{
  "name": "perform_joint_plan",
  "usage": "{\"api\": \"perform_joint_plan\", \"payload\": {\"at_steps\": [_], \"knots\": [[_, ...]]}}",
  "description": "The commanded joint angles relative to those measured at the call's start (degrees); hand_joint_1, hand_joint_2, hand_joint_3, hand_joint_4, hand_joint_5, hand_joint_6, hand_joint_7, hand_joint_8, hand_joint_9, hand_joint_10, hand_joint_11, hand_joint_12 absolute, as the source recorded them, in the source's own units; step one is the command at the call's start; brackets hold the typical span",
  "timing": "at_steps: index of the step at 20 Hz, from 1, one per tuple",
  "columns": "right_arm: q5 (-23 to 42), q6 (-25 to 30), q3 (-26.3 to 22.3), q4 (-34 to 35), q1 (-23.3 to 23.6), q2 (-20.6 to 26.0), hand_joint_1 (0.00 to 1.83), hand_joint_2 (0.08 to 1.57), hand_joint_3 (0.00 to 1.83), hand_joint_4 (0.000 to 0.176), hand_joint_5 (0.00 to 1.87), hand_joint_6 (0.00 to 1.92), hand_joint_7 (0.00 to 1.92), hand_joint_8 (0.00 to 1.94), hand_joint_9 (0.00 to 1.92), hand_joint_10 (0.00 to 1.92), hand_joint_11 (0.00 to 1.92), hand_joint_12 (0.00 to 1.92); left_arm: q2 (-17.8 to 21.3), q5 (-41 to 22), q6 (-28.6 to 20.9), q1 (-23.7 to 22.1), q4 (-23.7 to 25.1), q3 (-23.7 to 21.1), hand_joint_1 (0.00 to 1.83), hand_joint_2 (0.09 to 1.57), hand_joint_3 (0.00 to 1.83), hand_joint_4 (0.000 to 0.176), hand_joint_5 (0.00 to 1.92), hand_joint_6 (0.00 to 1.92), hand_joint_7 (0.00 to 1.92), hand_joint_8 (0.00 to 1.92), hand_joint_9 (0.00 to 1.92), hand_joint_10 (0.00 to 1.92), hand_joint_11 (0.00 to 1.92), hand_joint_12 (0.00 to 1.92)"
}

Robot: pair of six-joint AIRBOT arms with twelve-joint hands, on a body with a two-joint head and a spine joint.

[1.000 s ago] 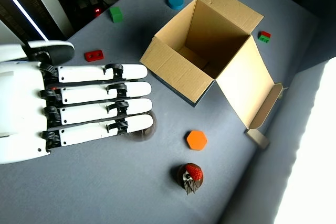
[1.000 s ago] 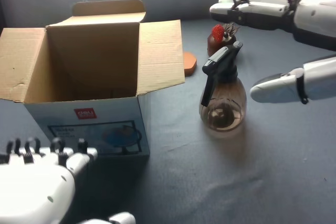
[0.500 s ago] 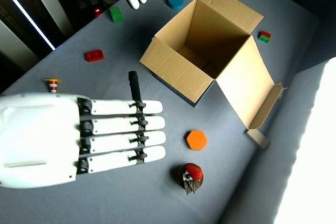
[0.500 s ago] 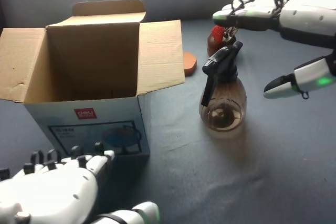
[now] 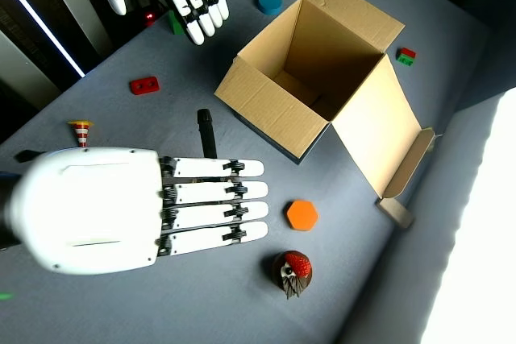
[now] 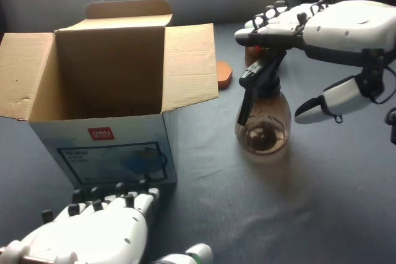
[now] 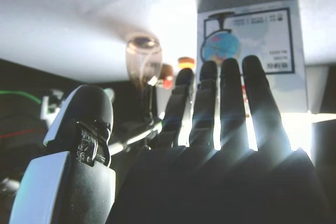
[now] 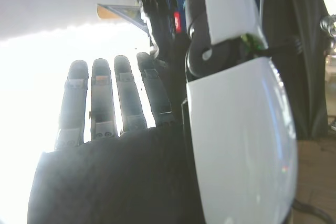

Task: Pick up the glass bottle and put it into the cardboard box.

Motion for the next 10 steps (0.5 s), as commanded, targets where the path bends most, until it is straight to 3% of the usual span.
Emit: {"api": "perform_joint_plan", "payload": {"at_steps": [1, 10], "knots": [[4.0, 0.7, 0.7, 1.0, 0.5, -0.2, 1.08, 0.95, 0.0, 0.0, 0.06, 0.0, 0.04, 0.0, 0.0, 0.0, 0.0, 0.0, -0.3, -1.4, -1.6, 0.6, 5.9, 0.5, 0.05, 1.31, 0.0, 0.02, 0.08, 0.01, 0.09, 0.0, 0.07, 0.0, 0.0, 0.29], [3.6, 2.7, 3.9, 1.1, 0.7, -4.8, 1.07, 0.95, 0.0, 0.0, 0.08, 0.01, 0.09, 0.02, 0.05, 0.02, 0.0, 0.0, -1.7, 6.2, -3.5, 8.1, 15.0, 5.9, 0.08, 1.3, 0.0, 0.019, 0.08, 0.0, 0.09, 0.0, 0.08, 0.0, 0.0, 0.27]]}}
